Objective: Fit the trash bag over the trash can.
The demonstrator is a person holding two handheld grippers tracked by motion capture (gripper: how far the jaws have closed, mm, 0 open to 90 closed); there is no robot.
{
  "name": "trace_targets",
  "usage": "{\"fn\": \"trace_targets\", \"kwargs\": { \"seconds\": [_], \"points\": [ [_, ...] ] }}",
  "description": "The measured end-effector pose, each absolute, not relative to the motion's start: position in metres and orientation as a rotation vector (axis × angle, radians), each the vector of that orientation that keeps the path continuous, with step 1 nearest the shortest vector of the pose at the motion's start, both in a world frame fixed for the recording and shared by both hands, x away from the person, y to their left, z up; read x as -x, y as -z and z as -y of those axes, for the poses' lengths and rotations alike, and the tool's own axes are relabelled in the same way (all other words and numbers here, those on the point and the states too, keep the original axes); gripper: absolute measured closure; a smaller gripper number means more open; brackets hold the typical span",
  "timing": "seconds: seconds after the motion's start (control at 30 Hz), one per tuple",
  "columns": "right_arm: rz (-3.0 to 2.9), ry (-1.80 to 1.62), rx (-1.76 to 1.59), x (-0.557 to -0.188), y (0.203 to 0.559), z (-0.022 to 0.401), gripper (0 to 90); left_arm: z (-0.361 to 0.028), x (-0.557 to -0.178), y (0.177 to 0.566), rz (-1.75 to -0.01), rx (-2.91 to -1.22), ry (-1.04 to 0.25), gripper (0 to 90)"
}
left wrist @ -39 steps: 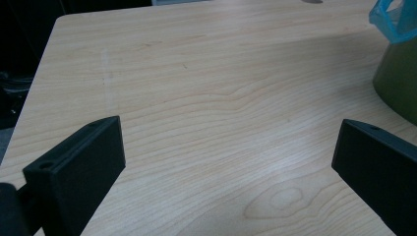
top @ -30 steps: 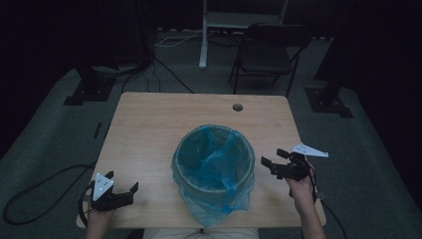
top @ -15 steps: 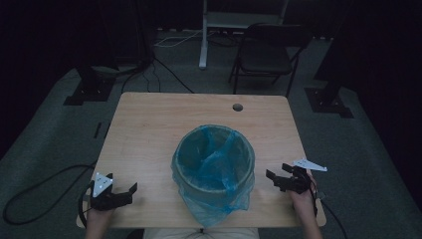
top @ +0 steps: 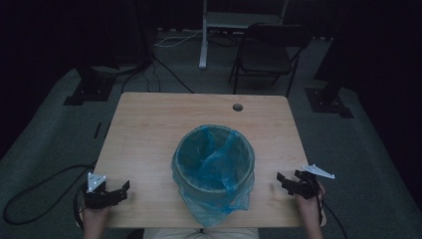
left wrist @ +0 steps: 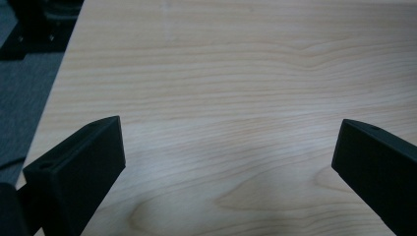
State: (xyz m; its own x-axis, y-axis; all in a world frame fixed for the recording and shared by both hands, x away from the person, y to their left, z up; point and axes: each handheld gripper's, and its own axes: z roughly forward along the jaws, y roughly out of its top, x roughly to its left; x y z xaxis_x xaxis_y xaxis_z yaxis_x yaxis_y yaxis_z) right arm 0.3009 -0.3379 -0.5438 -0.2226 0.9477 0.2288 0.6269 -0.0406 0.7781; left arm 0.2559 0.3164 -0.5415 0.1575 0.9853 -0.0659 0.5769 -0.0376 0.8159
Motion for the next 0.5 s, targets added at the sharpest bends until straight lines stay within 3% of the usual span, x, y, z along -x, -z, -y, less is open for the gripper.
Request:
{"fn": "trace_targets", "kwargs": {
  "seconds": [0.5],
  "points": [
    [-1.734, -1.043, -1.735, -0.3001, 0.5463, 0.3464, 12.8, -0.3261, -0.2556, 0.5421, -1.629, -1.618, -0.717, 0.2]
  ]
}}
